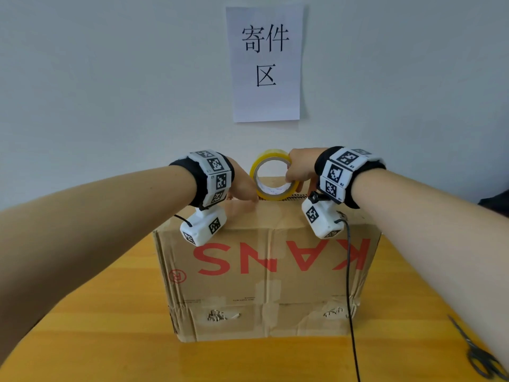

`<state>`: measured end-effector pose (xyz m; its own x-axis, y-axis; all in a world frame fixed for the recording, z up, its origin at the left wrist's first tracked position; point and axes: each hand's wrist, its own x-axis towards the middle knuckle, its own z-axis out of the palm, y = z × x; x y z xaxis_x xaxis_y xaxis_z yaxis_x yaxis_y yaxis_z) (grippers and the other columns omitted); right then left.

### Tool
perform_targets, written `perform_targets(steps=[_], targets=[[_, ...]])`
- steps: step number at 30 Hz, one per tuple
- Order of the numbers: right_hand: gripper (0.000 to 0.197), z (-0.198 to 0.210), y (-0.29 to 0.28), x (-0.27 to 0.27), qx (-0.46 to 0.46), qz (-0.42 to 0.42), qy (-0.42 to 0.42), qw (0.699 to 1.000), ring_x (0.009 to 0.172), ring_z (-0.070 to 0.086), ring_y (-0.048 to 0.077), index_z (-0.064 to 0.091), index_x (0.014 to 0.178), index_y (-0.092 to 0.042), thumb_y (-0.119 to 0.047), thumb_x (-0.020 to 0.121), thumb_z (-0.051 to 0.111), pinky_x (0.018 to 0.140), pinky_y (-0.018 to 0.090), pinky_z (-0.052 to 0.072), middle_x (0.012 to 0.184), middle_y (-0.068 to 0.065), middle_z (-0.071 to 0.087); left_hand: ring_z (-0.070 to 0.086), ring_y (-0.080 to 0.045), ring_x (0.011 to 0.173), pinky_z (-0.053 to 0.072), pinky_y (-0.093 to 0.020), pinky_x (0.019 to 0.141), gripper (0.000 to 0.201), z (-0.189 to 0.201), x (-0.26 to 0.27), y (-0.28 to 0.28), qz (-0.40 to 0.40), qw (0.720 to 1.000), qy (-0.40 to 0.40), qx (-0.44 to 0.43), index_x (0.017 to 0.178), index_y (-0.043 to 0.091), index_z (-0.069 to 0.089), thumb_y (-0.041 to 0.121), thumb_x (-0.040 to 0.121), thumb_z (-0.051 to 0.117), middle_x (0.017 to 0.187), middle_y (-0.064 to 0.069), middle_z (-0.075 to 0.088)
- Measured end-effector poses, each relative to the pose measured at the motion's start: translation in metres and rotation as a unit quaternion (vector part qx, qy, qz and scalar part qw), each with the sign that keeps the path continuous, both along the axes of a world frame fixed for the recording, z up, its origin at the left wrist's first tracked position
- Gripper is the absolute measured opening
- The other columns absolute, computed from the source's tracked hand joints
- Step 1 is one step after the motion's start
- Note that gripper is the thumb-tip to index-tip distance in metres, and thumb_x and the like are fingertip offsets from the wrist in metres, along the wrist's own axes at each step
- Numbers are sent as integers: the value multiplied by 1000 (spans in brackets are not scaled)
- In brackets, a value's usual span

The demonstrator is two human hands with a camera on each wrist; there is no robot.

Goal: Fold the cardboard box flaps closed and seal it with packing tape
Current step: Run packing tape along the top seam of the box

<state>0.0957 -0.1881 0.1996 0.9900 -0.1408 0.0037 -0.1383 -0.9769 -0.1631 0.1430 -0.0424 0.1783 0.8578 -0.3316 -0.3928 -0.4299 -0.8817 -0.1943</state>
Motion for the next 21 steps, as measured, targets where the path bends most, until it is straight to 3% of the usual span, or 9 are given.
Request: perform_targets(steps=[2, 5, 11, 15, 21], targets=[[10, -2, -2, 1, 0, -3, -1, 1000, 60, 55, 22, 56, 90, -6, -13, 96, 54, 61, 31, 47, 83, 11, 63, 51, -34, 126, 38, -39, 109, 48, 4, -2, -3, 8, 1000, 10, -5, 143, 5, 40, 34, 107, 32, 146, -19, 45], [13, -5, -5, 2, 7, -10, -4, 1000, 60, 53, 23, 50, 83, -8, -11, 96, 54, 61, 30, 44, 75, 9, 52, 53, -33, 117, 40, -37, 102, 43, 3, -3, -5, 18, 1000, 18, -16, 140, 5, 44, 30, 107, 33, 144, -18, 44], [14, -1, -21, -4, -36, -37, -21, 998, 54, 39, 17, 48, 81, -10, -8, 95, 45, 50, 25, 30, 68, 4, 45, 49, -32, 129, 35, -45, 114, 53, -3, -3, -2, 36, 999, 2, -11, 149, 8, 39, 38, 106, 31, 144, -19, 48], [11, 4, -40, -11, -43, -59, -34, 997, 57, 42, 16, 53, 103, -7, -10, 99, 44, 51, 26, 31, 73, 5, 48, 47, -33, 130, 34, -44, 114, 52, 1, -8, -2, 31, 999, -4, -12, 150, 7, 35, 36, 107, 30, 145, -21, 46], [21, 1, -53, -14, -19, -75, -47, 996, 60, 43, 16, 56, 115, -4, -9, 98, 44, 52, 25, 32, 76, 5, 49, 43, -33, 136, 30, -46, 116, 53, 0, -10, -1, 33, 999, -14, 1, 152, 9, 35, 35, 106, 32, 150, -20, 42]])
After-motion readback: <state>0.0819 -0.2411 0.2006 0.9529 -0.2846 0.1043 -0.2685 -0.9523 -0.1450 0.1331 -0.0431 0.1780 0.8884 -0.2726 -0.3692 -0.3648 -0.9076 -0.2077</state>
